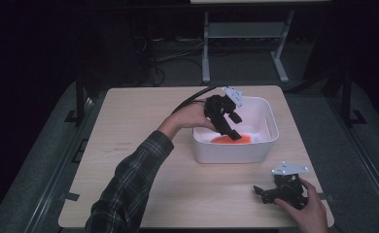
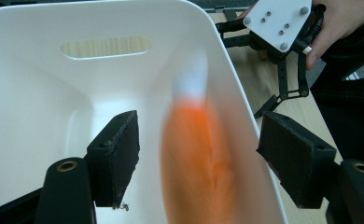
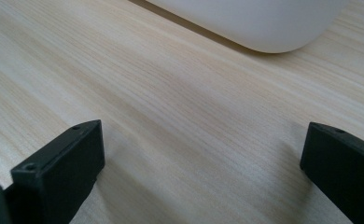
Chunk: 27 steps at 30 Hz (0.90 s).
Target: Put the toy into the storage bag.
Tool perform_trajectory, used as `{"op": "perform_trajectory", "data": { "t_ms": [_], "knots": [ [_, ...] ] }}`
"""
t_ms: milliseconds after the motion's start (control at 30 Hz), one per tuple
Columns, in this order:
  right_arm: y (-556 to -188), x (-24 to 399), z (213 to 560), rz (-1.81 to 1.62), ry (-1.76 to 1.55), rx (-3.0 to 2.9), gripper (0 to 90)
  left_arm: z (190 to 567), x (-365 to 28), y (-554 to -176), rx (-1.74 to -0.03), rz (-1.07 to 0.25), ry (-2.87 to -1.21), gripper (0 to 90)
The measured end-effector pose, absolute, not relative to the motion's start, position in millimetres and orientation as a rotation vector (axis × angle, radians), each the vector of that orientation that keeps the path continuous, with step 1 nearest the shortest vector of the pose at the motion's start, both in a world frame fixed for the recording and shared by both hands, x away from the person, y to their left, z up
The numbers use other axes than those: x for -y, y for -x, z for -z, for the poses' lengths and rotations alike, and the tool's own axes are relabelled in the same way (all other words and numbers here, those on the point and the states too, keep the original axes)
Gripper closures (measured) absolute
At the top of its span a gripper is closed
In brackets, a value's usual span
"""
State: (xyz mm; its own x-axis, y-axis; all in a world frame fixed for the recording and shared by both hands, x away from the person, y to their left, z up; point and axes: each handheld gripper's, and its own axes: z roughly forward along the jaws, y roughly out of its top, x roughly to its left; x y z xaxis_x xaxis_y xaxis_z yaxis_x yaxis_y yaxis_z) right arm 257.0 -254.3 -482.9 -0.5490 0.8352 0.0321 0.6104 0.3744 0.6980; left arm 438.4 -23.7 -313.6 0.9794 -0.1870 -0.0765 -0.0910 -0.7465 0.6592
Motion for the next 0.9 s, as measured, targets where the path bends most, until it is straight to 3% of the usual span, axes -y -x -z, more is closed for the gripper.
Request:
{"op": "perform_trajectory", "data": {
  "t_ms": [667,900],
  "knots": [
    [-257,254,483,-0.963,-1.267,-2.312,0.0,297,-25,-432,0.026,0.095,-2.319,26.1],
    [-257,254,483,-0.965,-1.266,-2.313,0.0,299,-41,-430,-0.055,0.054,-2.317,19.8]
  ]
}}
